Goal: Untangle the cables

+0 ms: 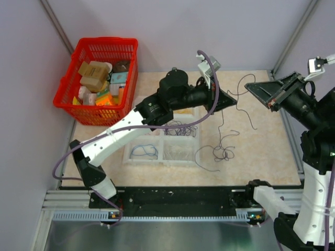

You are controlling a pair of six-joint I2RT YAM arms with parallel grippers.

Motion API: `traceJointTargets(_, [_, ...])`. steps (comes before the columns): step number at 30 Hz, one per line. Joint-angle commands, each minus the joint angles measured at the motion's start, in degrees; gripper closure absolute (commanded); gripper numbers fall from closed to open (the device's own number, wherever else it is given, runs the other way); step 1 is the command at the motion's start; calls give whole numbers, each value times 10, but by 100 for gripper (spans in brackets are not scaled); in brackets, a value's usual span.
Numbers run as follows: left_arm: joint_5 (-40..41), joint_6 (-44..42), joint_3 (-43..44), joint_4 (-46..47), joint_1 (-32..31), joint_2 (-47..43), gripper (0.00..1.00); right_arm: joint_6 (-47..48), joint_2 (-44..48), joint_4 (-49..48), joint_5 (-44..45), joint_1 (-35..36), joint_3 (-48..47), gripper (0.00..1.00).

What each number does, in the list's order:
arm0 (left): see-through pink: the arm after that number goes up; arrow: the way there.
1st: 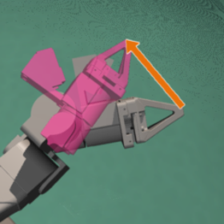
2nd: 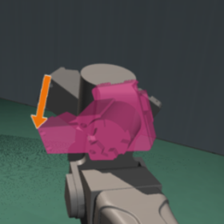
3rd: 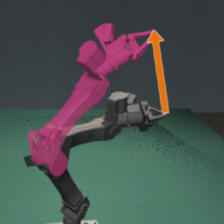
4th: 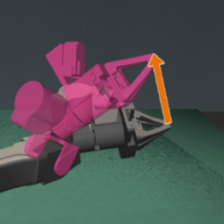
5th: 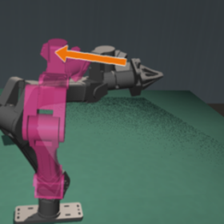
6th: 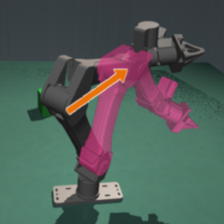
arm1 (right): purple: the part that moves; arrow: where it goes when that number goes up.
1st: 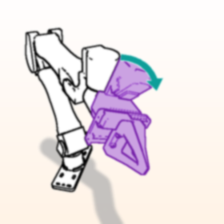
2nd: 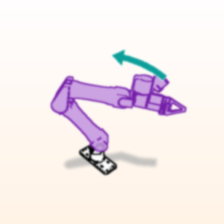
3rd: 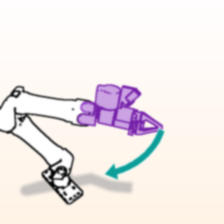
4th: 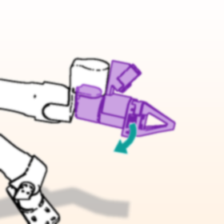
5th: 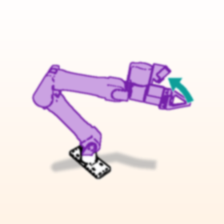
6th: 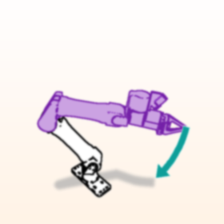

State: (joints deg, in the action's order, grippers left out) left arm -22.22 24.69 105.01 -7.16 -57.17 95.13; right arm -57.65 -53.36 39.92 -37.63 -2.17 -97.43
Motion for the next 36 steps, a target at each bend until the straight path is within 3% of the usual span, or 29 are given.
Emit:
traceJointTargets(1, [49, -56, 2, -29, 3, -74, 100, 75, 20, -6, 0, -4, 71, 83])
traceJointTargets(5, [60, -58, 31, -90, 41, -87, 100, 157, 61, 30, 4, -3, 165, 50])
traceJointTargets(7, [55, -48, 41, -112, 67, -90, 100, 182, 82, 39, -5, -4, 215, 40])
traceJointTargets(11, [30, -30, 42, -112, 114, -101, 100, 222, 133, 72, 2, -4, 300, 29])
traceJointTargets(22, [-17, -1, 48, -62, 175, -96, 100, 282, 188, 158, 79, -3, 344, 23])
traceJointTargets(29, [-29, 3, 35, -73, 213, -88, 100, 280, 205, 160, 143, -3, 351, 23])
traceJointTargets(36, [-49, 44, 0, -43, 218, -94, 100, 280, 191, 153, 141, -3, 369, 24])
